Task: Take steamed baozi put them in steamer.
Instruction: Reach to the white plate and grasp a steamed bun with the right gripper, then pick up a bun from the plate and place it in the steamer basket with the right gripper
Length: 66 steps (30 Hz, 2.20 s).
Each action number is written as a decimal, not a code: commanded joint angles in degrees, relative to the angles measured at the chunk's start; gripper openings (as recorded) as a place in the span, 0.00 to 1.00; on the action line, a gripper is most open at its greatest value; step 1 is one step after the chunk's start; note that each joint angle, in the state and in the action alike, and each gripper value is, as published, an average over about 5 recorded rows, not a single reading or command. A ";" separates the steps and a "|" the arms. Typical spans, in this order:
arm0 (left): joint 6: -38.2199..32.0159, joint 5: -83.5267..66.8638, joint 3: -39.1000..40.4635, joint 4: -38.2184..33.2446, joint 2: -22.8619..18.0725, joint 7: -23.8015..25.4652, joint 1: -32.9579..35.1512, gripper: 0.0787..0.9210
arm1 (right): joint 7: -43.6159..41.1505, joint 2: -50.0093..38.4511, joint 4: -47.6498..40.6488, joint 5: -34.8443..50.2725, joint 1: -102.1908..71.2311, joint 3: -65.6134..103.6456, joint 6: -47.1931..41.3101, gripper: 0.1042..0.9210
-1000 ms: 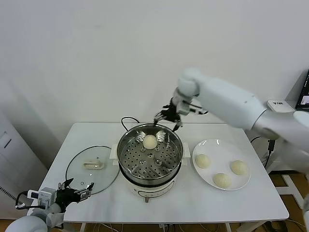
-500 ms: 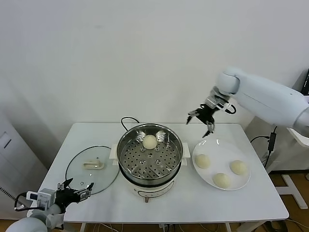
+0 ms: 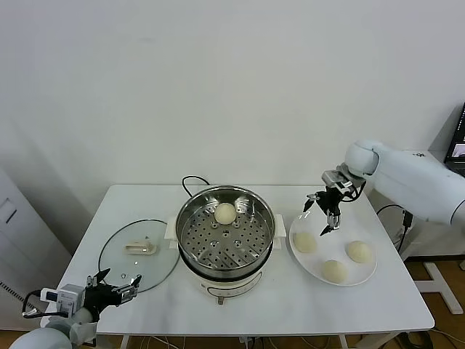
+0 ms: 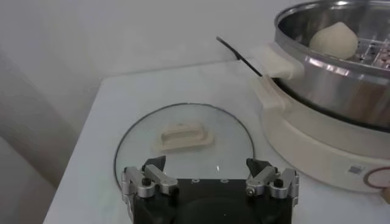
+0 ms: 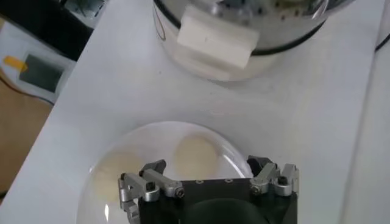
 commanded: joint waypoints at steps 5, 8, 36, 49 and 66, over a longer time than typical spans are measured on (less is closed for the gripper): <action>-0.07 -0.15 0.00 -0.10 0.37 0.10 0.11 0.88 | 2.24 2.60 -7.41 -4.75 -9.66 6.64 -2.57 0.88; -0.12 -0.20 0.01 -0.07 0.48 0.11 0.10 0.88 | 3.15 3.42 -8.33 -5.31 -10.76 7.69 -2.38 0.88; 0.17 -0.22 -0.19 -0.25 0.10 -0.30 0.05 0.88 | 5.64 5.71 -10.18 -8.13 -14.12 13.98 -2.27 0.48; 0.21 -0.16 -0.13 -0.29 0.24 -0.50 0.11 0.88 | 0.23 -2.54 6.76 14.97 14.58 -10.85 -10.80 0.46; -0.48 -0.19 0.44 0.30 0.91 -0.07 -0.30 0.88 | 5.54 5.38 18.84 42.35 33.61 -22.22 -24.80 0.46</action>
